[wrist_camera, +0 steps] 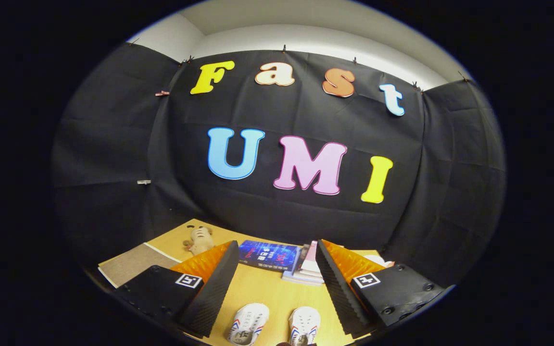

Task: Open the storage box then place both shoes into the box .Put the left shoe in first, then the right shoe, with the right side of both shoes facing outward in a uniform manner.

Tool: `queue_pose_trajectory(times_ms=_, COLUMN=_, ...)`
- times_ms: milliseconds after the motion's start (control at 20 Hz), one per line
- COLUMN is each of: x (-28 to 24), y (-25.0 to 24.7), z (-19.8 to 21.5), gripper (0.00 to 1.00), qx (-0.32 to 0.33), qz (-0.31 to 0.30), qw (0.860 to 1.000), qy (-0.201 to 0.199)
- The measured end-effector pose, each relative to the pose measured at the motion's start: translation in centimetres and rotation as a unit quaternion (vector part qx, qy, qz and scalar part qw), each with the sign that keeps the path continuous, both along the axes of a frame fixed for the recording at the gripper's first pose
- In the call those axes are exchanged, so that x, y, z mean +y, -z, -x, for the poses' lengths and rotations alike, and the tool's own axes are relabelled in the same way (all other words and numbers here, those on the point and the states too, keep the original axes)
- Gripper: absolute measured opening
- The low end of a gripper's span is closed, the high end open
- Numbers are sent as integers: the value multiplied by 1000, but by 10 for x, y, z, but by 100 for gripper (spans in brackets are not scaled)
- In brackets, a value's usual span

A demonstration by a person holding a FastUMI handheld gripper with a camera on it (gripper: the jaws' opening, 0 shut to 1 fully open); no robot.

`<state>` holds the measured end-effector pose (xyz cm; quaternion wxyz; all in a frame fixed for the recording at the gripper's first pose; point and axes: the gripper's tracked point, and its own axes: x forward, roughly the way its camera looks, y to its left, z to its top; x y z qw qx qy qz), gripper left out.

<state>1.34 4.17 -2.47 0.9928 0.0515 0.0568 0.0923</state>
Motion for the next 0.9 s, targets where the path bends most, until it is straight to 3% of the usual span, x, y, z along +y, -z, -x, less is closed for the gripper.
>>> queue_pose_trajectory(times_ms=150, x=40, y=12, z=4, gripper=98, qx=37, qz=-82, qw=990, qy=-104)
queue_pose_trajectory(times_ms=250, x=69, y=26, z=9, gripper=98, qx=78, qz=-149, qw=969, qy=-179)
queue_pose_trajectory(times_ms=350, x=91, y=42, z=16, gripper=98, qx=122, qz=-220, qw=938, qy=-239)
queue_pose_trajectory(times_ms=500, x=113, y=55, z=19, gripper=98, qx=174, qz=-313, qw=886, qy=-296)
queue_pose_trajectory(times_ms=900, x=182, y=116, z=25, gripper=98, qx=302, qz=-462, qw=745, qy=-375)
